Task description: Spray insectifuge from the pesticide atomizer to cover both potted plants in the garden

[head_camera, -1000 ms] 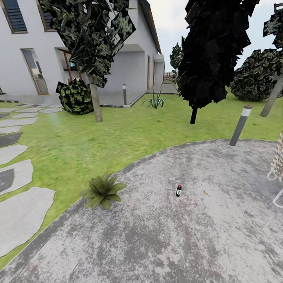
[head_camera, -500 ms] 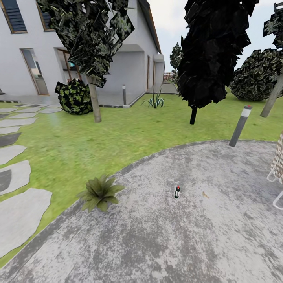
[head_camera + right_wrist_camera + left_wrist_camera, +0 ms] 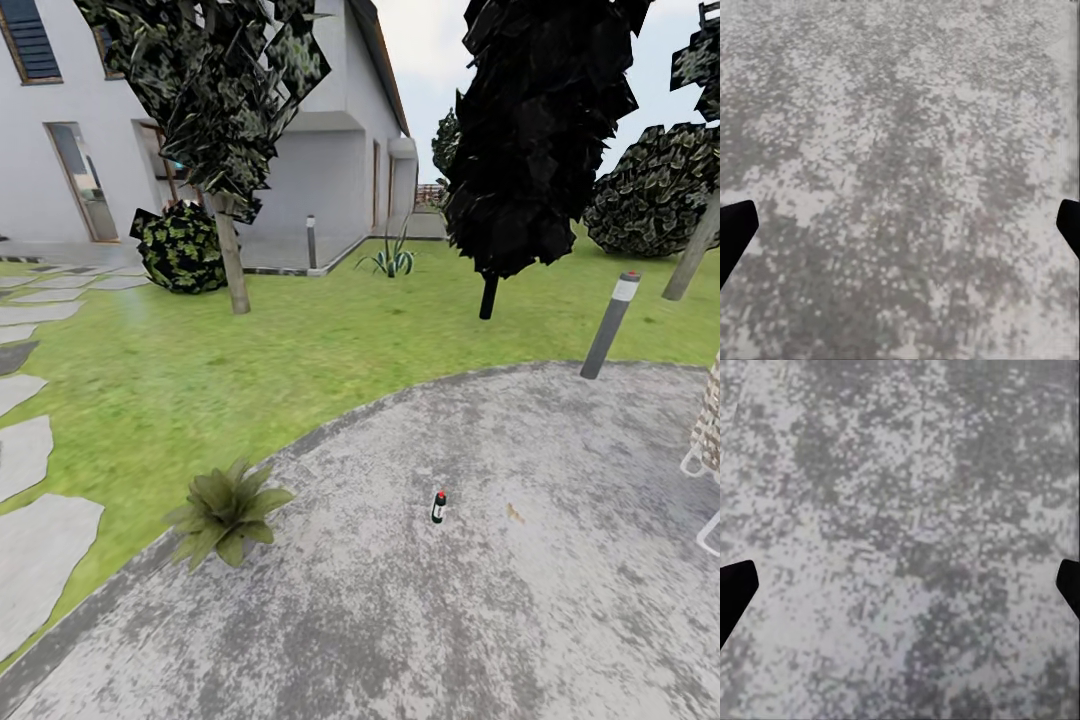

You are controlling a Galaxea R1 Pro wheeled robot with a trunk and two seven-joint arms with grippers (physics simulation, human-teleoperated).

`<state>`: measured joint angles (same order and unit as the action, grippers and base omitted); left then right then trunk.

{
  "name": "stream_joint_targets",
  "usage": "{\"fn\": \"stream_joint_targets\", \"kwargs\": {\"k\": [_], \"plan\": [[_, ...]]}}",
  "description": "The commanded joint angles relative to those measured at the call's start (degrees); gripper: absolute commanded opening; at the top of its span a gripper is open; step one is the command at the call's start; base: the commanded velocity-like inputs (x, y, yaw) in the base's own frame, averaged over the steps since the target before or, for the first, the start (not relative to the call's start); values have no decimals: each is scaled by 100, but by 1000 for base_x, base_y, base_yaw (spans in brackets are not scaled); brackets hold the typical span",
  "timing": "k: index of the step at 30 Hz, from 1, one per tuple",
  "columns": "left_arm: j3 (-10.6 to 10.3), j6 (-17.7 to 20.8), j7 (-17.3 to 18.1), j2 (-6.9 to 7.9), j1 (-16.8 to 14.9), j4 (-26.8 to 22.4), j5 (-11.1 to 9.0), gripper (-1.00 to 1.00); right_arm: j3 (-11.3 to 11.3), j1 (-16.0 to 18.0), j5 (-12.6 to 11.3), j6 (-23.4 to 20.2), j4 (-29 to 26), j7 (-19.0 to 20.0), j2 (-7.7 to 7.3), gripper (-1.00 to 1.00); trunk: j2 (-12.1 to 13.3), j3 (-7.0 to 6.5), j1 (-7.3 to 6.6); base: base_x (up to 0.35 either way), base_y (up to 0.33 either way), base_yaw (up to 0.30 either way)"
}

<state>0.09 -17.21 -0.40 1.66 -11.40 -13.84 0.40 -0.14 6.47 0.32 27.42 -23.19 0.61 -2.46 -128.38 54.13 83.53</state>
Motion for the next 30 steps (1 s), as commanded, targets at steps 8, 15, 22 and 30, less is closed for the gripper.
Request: {"fn": "stream_joint_targets", "kwargs": {"k": [8,15,22,30], "plan": [[0,-19,-4,1,-3,4,9,100,5,3,3,18,-1,8,5,100,-2,5,1,198,-217,0],[0,-19,-4,1,-3,4,10,100,5,3,3,19,2,9,8,100,-2,5,1,180,-228,0],[0,-19,-5,1,-3,4,12,100,5,3,3,17,7,9,9,100,-2,5,1,178,-229,0],[-3,-19,-12,1,-3,4,12,100,5,3,3,17,7,9,9,100,-2,5,1,178,-230,0]]}}
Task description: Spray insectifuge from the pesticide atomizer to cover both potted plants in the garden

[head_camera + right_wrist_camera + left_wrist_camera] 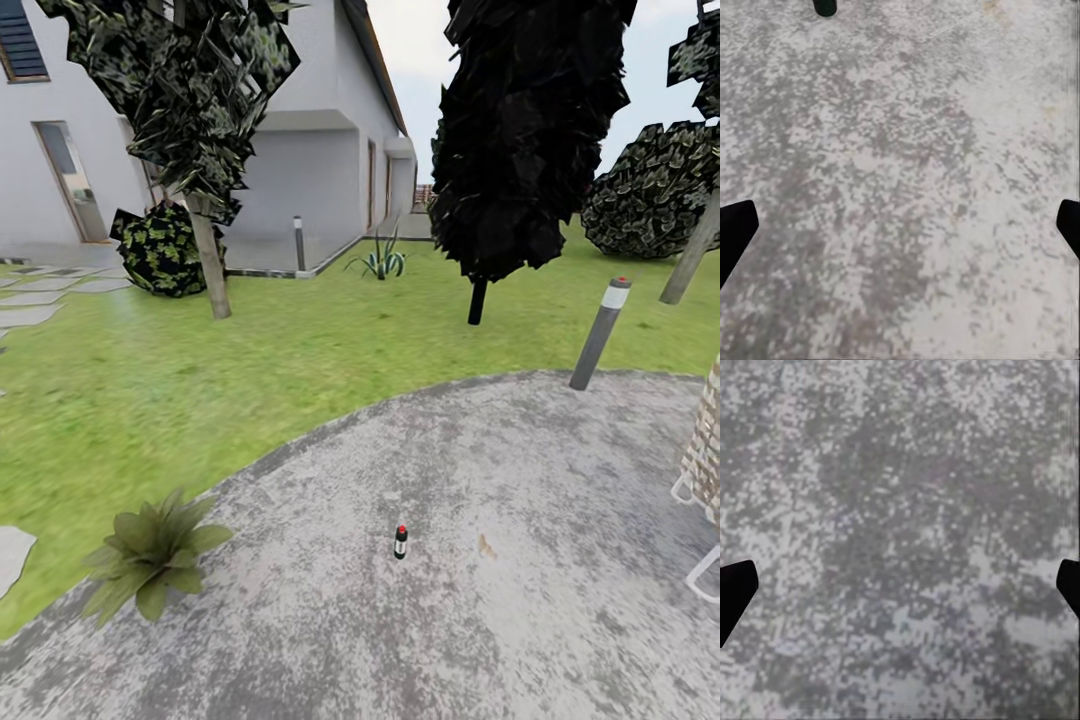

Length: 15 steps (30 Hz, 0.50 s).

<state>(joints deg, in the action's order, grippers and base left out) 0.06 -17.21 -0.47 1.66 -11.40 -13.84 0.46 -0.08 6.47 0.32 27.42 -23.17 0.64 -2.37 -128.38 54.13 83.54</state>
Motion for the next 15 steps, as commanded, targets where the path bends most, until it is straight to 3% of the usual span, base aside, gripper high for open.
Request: {"fn": "stream_joint_targets", "kwargs": {"k": [1,11,15], "plan": [[1,-20,-5,1,-3,4,6,100,-1,3,3,17,6,7,0,100,-2,5,1,178,-230,0],[3,-15,-6,1,-3,4,-4,100,-1,3,3,17,6,7,0,100,-2,5,1,176,-228,-1],[3,-16,-6,1,-3,4,-16,100,-2,3,3,17,6,7,0,100,-2,5,1,169,-127,-148]]}}
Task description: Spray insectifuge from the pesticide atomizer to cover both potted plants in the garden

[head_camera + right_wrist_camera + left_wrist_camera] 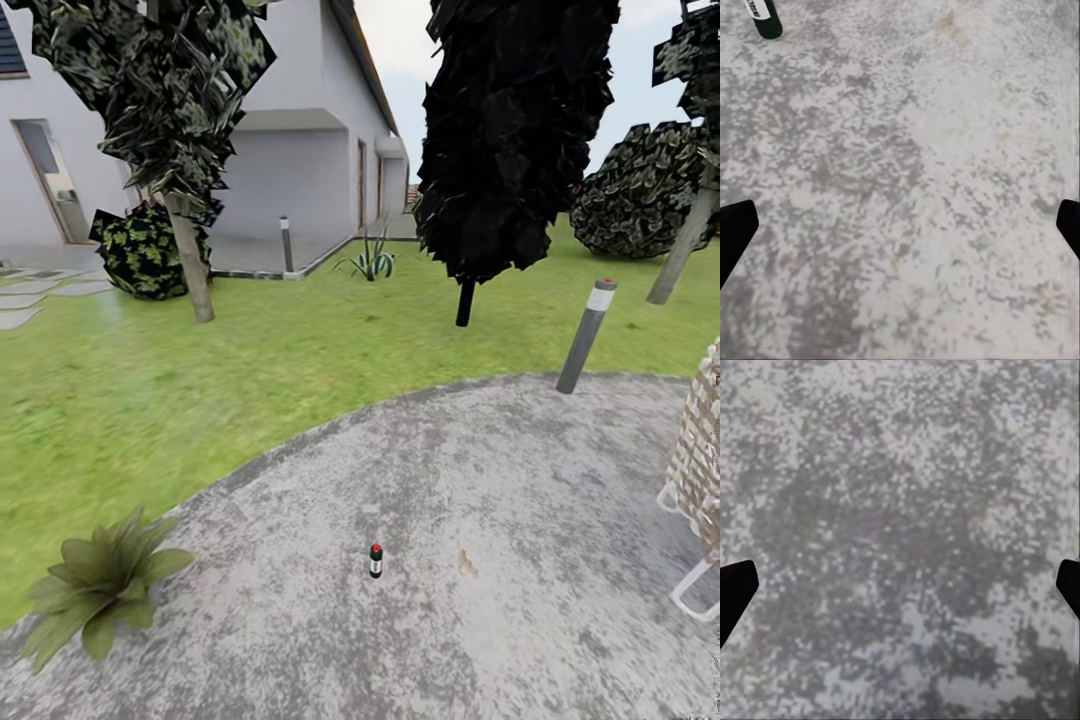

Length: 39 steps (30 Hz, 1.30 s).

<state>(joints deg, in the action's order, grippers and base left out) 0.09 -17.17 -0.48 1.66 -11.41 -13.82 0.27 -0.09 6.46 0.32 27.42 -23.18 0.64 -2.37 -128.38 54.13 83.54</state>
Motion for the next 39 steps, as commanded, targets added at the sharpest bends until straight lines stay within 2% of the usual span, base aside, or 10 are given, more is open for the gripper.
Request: {"fn": "stream_joint_targets", "kwargs": {"k": [1,17,32,39], "plan": [[0,-17,-5,1,-2,3,2,100,-1,4,3,18,6,7,0,100,-2,5,1,161,10,-255],[0,-19,-5,9,-2,3,-1,100,0,4,3,18,6,7,0,100,-2,5,1,109,241,-296],[0,-21,-5,8,0,3,-1,100,0,4,3,18,6,7,0,100,-2,5,1,23,14,-298],[0,-23,-5,5,3,3,-1,100,-7,4,-1,21,3,1,0,100,-2,5,1,0,0,-64]]}}
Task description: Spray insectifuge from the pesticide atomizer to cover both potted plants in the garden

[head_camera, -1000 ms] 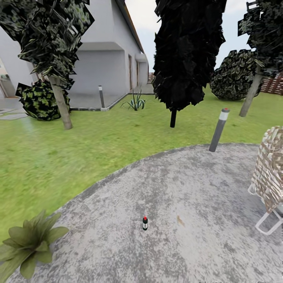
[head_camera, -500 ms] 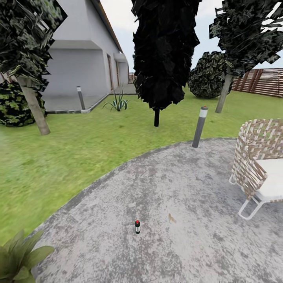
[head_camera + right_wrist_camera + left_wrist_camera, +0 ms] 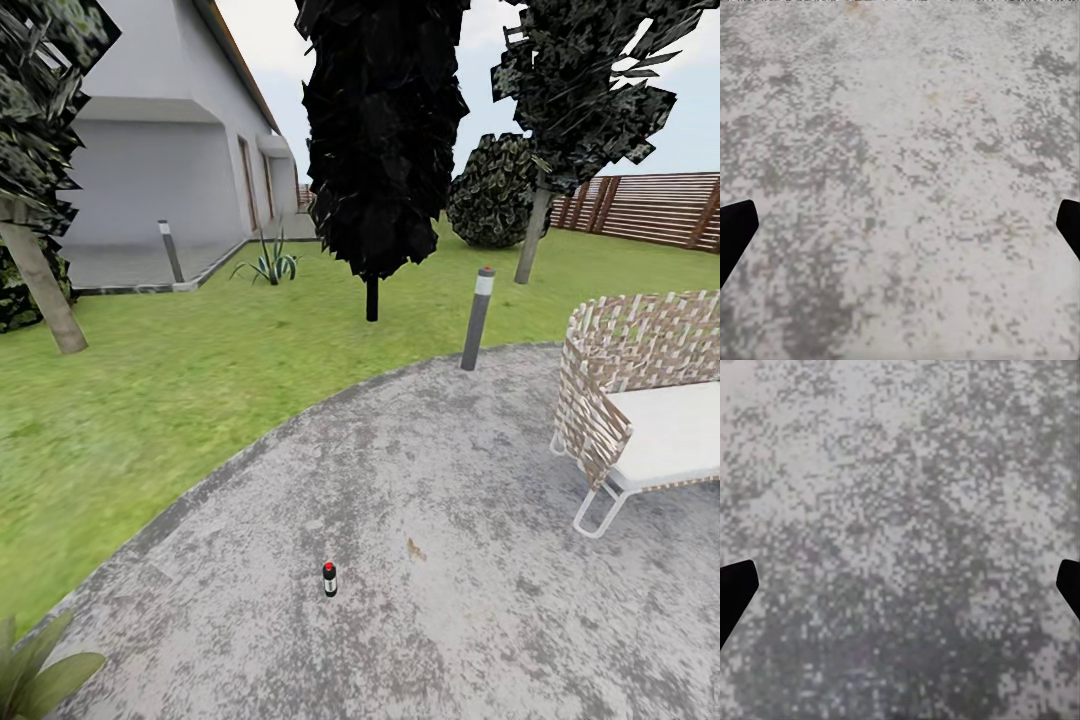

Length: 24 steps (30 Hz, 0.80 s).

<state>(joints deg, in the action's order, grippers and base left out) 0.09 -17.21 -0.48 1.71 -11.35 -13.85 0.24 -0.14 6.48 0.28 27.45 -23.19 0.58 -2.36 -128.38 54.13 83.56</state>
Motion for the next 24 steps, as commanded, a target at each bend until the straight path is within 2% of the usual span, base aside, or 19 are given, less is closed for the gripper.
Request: {"fn": "stream_joint_targets", "kwargs": {"k": [1,5,12,24], "plan": [[0,-18,-5,1,-6,5,3,100,3,3,1,21,0,10,-1,100,-2,5,-1,0,0,-2],[0,-16,-5,2,-7,5,3,100,5,3,6,18,5,12,-1,100,-2,3,-1,0,0,-55],[0,-19,-5,-3,-7,5,3,100,0,3,7,15,7,12,0,100,-2,1,-1,32,44,-258],[0,-18,-5,-4,-7,5,3,100,0,3,7,14,7,12,-1,100,-2,1,-1,136,226,-296]]}}
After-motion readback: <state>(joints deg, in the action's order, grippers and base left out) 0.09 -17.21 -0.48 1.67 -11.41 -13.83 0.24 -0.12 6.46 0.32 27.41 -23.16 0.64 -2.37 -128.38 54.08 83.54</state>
